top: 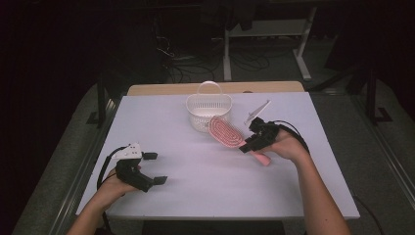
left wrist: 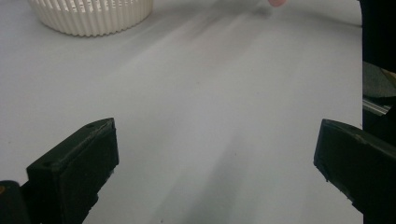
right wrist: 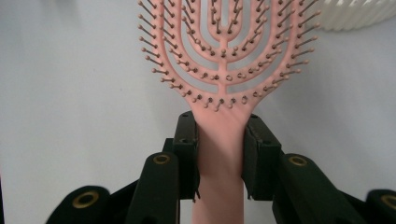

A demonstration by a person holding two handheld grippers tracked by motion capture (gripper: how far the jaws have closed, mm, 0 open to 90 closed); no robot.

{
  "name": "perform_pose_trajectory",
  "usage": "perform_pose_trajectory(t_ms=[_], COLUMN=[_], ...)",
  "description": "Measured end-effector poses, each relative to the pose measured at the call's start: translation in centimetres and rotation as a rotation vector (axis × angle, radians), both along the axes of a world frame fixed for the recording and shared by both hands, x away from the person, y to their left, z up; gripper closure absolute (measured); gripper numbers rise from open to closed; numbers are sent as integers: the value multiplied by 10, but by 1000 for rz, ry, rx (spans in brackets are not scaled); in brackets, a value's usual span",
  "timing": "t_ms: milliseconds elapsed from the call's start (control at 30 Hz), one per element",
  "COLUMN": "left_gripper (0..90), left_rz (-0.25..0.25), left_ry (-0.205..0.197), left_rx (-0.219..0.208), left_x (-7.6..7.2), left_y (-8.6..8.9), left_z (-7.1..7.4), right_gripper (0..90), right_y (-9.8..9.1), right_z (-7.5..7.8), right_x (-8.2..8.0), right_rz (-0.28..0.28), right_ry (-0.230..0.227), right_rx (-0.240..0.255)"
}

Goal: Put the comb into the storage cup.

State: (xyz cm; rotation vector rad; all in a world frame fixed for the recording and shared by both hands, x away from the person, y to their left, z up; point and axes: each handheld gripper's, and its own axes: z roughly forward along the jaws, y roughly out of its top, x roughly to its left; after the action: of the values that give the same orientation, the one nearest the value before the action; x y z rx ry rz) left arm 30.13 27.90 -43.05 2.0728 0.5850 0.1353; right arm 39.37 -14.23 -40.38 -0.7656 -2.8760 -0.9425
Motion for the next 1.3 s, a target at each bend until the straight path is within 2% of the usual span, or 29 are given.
perform_pose_trajectory(t_ms=[33,500,767,1000,1300], left_gripper=[0,0,0,0,0], left_rz=[0,12,12,12,12], left_ry=[0,-7,-10,-10,-11], left_rx=[0,-5,-4,-7,-7], left_x=[0,0,0,0,1], left_y=[0,2,2,2,2], left_z=[0,1,1,1,1], right_gripper=[690,690,690,689,689], right_y=[-3,-18,-23,-28,-30], right_z=[1,8,13,22,33], right_x=[0,-1,0,0,3], right_rz=[-9,-62,-90,-136,-169], right_ry=[0,-46,-76,-110,-154], right_rx=[22,160,220,277,309])
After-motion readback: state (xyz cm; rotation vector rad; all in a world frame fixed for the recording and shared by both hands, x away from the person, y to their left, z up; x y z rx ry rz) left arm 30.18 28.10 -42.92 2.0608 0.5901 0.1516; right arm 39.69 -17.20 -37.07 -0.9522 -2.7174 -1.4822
